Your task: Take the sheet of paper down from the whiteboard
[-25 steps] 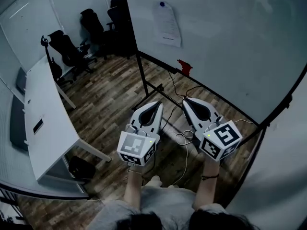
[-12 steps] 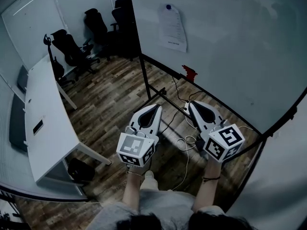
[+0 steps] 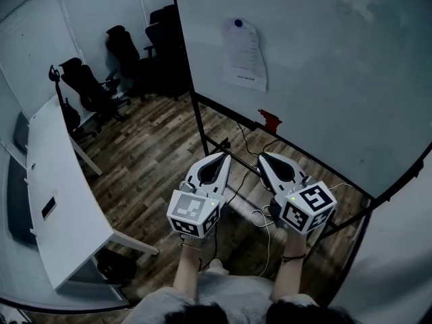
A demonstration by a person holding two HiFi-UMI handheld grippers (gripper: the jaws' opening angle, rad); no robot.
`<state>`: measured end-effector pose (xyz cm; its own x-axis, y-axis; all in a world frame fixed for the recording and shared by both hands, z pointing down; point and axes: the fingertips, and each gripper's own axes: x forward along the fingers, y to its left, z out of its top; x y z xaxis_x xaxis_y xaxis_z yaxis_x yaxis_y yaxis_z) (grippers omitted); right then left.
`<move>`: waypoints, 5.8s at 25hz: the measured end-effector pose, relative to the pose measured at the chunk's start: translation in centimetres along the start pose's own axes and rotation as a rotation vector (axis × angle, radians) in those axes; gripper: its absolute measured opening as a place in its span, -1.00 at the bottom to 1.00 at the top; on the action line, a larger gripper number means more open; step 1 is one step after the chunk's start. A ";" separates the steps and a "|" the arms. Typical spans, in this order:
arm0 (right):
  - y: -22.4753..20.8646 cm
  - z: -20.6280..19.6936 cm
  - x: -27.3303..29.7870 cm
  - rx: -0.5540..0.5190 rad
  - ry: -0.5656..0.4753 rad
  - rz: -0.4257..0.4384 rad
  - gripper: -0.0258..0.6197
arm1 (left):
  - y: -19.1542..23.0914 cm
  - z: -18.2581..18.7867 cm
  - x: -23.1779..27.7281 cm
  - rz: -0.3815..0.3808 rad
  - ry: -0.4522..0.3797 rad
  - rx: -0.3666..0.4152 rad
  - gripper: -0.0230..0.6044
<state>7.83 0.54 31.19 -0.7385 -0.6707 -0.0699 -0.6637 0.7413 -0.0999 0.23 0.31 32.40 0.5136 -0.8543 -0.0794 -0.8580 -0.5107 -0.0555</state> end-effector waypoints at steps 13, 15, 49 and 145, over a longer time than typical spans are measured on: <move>0.5 -2.2 5.7 0.034 -0.014 -0.102 -0.92 | 5.5 -2.0 0.4 -0.102 0.011 -0.011 -0.91; 0.7 -2.2 6.3 0.030 -0.016 -0.110 -0.92 | 6.2 -2.2 0.4 -0.106 0.013 -0.013 -0.91; -11.5 -0.4 16.8 -0.001 0.059 -0.063 -0.92 | 13.1 -4.8 12.8 -0.019 0.040 -0.124 -0.91; -27.1 9.7 26.8 -0.347 0.024 -0.619 -0.62 | 22.5 14.4 40.7 -0.221 -0.241 0.296 -0.51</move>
<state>7.23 -37.77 22.44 -0.2136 -0.9736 -0.0803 -0.9588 0.1931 0.2085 1.97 -44.58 13.61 0.7020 -0.6624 -0.2616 -0.7061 -0.5992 -0.3774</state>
